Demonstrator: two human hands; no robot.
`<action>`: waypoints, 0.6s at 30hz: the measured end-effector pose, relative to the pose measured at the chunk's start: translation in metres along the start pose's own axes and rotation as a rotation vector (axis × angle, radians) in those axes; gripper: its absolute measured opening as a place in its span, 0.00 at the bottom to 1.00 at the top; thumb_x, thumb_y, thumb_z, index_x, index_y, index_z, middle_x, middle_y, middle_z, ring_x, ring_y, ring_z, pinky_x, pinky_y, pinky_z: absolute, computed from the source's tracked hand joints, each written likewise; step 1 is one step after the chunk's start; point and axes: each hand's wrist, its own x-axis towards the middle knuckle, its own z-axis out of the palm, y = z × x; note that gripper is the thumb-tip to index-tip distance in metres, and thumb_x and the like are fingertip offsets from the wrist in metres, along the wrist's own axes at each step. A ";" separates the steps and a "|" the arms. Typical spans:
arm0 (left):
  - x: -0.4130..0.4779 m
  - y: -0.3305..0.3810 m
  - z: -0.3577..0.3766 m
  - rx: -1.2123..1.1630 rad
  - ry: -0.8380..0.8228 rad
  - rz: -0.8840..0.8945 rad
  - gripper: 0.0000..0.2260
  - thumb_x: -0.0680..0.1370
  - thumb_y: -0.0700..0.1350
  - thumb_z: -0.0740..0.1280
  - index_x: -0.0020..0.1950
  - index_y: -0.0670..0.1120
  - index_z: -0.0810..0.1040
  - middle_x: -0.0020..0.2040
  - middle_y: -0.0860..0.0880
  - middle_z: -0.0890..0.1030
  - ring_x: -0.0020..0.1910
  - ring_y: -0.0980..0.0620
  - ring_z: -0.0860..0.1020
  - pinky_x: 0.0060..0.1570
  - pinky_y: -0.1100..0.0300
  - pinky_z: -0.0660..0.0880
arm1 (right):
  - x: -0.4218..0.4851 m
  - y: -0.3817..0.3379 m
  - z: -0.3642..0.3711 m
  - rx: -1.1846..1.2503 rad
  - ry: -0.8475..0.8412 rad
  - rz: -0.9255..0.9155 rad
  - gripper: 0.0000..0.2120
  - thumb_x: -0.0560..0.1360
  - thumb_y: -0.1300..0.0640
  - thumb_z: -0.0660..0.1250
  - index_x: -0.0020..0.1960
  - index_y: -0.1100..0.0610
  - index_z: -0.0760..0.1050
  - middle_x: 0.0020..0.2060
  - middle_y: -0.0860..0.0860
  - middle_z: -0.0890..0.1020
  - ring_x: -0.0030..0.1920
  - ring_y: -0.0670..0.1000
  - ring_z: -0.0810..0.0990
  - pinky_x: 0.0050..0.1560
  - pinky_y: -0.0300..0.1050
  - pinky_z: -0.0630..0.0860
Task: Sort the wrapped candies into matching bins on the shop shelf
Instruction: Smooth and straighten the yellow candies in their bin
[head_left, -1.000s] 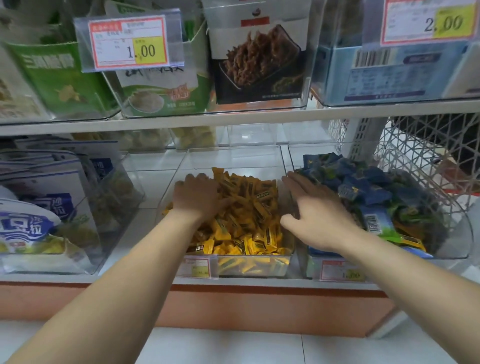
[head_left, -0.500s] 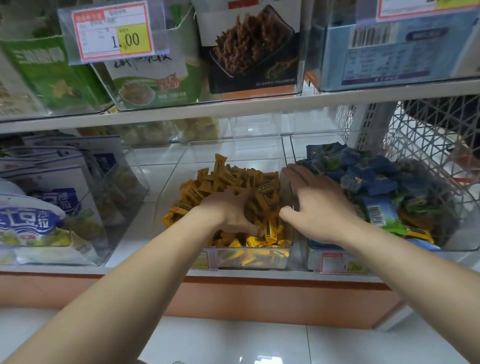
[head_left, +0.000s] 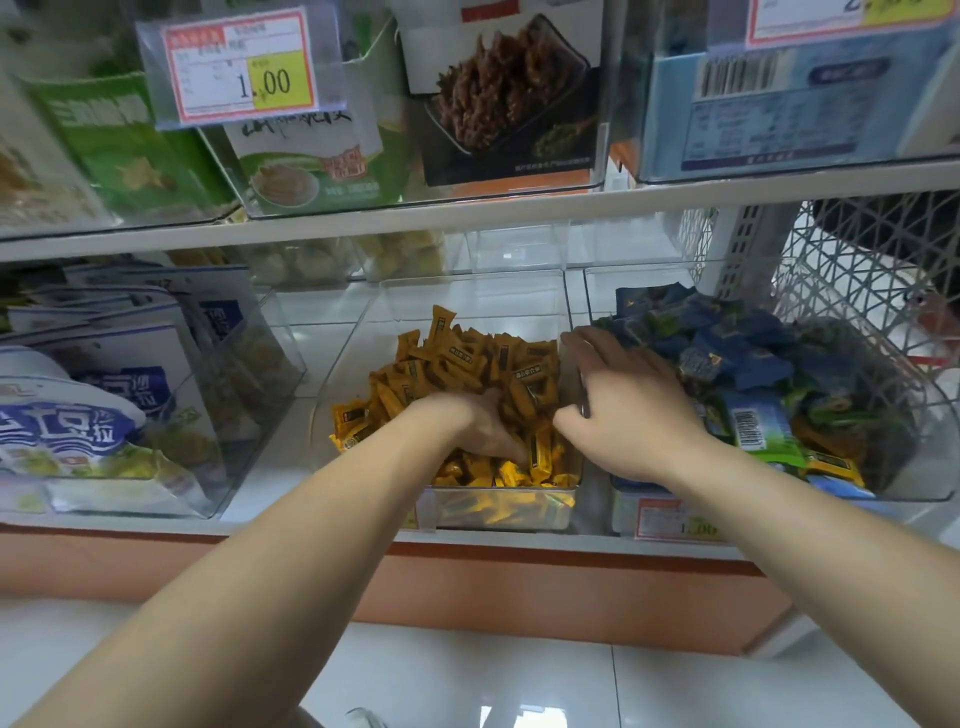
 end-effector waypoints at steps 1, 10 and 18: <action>-0.001 -0.001 -0.001 -0.032 -0.011 0.002 0.51 0.68 0.68 0.71 0.81 0.58 0.45 0.80 0.46 0.57 0.75 0.39 0.62 0.68 0.46 0.66 | 0.000 0.000 -0.001 -0.003 -0.013 -0.005 0.37 0.68 0.42 0.56 0.76 0.50 0.59 0.76 0.48 0.62 0.70 0.58 0.68 0.73 0.55 0.62; -0.031 -0.043 -0.007 -0.488 0.085 0.313 0.19 0.79 0.53 0.67 0.69 0.55 0.71 0.69 0.53 0.75 0.56 0.57 0.75 0.54 0.67 0.71 | 0.005 -0.061 -0.024 0.291 0.020 -0.070 0.26 0.74 0.46 0.63 0.69 0.54 0.73 0.60 0.52 0.77 0.59 0.53 0.77 0.51 0.43 0.73; -0.026 -0.053 0.002 -0.299 0.125 0.086 0.20 0.85 0.55 0.52 0.59 0.44 0.78 0.63 0.39 0.78 0.48 0.47 0.77 0.50 0.53 0.71 | 0.047 -0.094 0.035 0.277 -0.430 0.289 0.20 0.84 0.54 0.52 0.67 0.62 0.75 0.66 0.62 0.76 0.62 0.59 0.76 0.52 0.43 0.68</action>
